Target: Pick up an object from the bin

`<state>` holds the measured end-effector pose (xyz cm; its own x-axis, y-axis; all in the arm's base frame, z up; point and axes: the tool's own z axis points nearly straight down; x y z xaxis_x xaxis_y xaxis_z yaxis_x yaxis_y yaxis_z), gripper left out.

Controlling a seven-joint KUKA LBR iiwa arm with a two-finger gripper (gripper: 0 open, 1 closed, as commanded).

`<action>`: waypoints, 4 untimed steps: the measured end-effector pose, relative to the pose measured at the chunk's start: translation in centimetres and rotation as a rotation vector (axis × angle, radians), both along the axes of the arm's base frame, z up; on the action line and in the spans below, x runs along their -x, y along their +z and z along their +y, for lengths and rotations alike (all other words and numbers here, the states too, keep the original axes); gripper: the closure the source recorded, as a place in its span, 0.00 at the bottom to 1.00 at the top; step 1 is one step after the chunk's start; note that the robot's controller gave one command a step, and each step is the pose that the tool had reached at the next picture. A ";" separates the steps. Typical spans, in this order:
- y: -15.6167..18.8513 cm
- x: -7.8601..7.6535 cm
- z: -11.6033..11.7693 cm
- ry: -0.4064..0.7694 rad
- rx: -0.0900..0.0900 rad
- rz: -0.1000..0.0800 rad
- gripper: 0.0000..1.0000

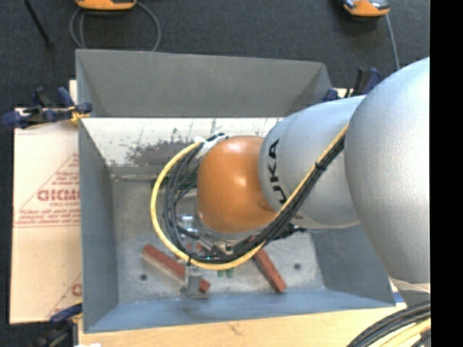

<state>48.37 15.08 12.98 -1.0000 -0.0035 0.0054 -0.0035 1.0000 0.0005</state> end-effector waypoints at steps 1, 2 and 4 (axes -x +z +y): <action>-6.3 -4.1 -1.6 -0.051 -0.001 -0.005 0.00; -5.8 -4.2 -1.5 -0.053 -0.002 -0.007 1.00; -5.9 -7.0 -1.4 0.221 -0.002 -0.009 0.00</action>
Offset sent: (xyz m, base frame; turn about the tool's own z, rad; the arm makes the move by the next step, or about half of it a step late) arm 0.0403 -0.0148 -0.0598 0.0482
